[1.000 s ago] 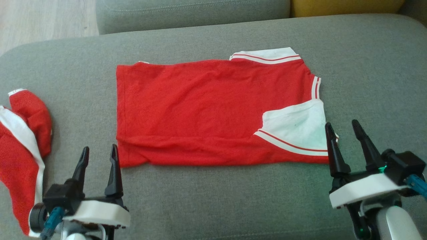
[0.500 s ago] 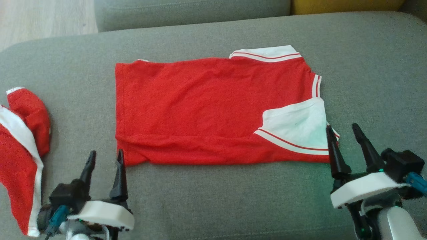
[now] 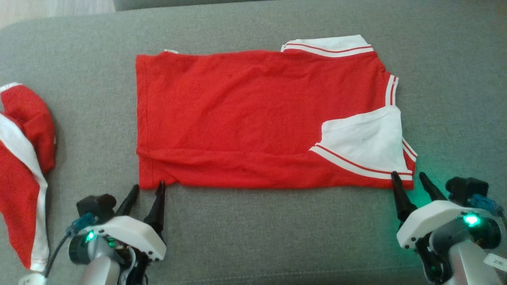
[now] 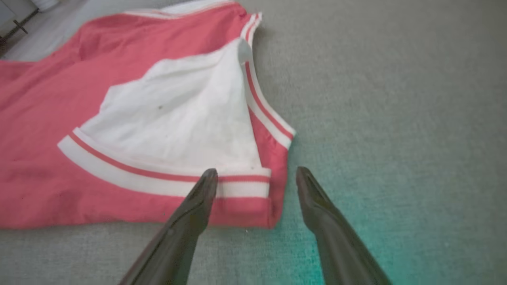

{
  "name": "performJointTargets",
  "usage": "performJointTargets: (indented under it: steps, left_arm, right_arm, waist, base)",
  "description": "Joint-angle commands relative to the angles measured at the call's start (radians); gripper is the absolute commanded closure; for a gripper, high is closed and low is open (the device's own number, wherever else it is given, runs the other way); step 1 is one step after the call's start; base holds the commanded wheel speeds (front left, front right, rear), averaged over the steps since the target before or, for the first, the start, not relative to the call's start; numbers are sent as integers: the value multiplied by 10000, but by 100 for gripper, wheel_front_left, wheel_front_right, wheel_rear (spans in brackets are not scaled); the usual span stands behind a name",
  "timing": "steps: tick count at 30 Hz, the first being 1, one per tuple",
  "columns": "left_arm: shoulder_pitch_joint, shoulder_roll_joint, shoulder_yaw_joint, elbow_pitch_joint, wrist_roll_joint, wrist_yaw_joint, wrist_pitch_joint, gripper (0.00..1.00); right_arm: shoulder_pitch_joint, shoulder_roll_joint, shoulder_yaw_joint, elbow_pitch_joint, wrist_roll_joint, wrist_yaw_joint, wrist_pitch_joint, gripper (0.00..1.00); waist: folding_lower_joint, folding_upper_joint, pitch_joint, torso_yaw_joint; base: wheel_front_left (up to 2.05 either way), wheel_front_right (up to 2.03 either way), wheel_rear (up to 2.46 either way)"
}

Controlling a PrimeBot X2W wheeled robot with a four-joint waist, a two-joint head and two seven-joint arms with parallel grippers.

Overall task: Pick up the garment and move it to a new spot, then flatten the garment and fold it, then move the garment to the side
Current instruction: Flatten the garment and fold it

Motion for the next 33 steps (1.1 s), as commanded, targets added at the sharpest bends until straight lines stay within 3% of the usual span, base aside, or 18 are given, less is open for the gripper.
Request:
performJointTargets:
  steps: [1,2,3,5,6,8,9,10,19,33]
  left_arm:
    - [-518,95,363,-8,-115,-78,104,0]
    - [-612,95,359,202,-227,-136,218,3]
    - [-705,107,353,358,-305,-184,269,25]
    - [-857,146,327,603,-395,-256,280,86]
    - [-915,158,315,705,-447,-289,274,100]
    - [-993,192,289,821,-518,-353,115,100]
    - [-1003,215,258,862,-537,-379,52,100]
    - [-1004,246,222,860,-527,-400,-46,100]
    - [-474,524,313,179,-548,-305,-468,100]
    - [1857,976,379,-2601,-1005,339,1291,100]
  right_arm:
    - [-429,-101,220,-161,54,75,83,0]
    - [-476,-67,233,-102,105,75,111,0]
    - [-503,-36,230,-11,145,75,213,0]
    - [-545,12,239,116,181,75,394,0]
    - [-559,33,269,171,252,75,473,0]
    - [-573,59,344,238,378,75,623,0]
    - [-580,70,342,237,440,75,644,38]
    - [-580,79,342,222,490,75,667,100]
    - [-251,91,297,-622,754,75,583,100]
    - [2224,300,-495,-2882,972,75,1745,100]
  waist:
    - [0,0,99,5]
    - [0,0,141,-4]
    - [0,0,180,-17]
    - [0,0,227,-30]
    - [0,0,246,-32]
    - [0,0,257,-55]
    - [0,0,254,-66]
    - [0,0,245,-75]
    - [0,0,-6,-56]
    - [0,0,-776,50]
  base:
    - [0,0,0]
    - [0,0,0]
    - [0,0,0]
    - [0,0,0]
    - [0,0,0]
    - [0,0,0]
    - [0,0,0]
    - [0,0,0]
    - [0,0,0]
    - [0,0,0]
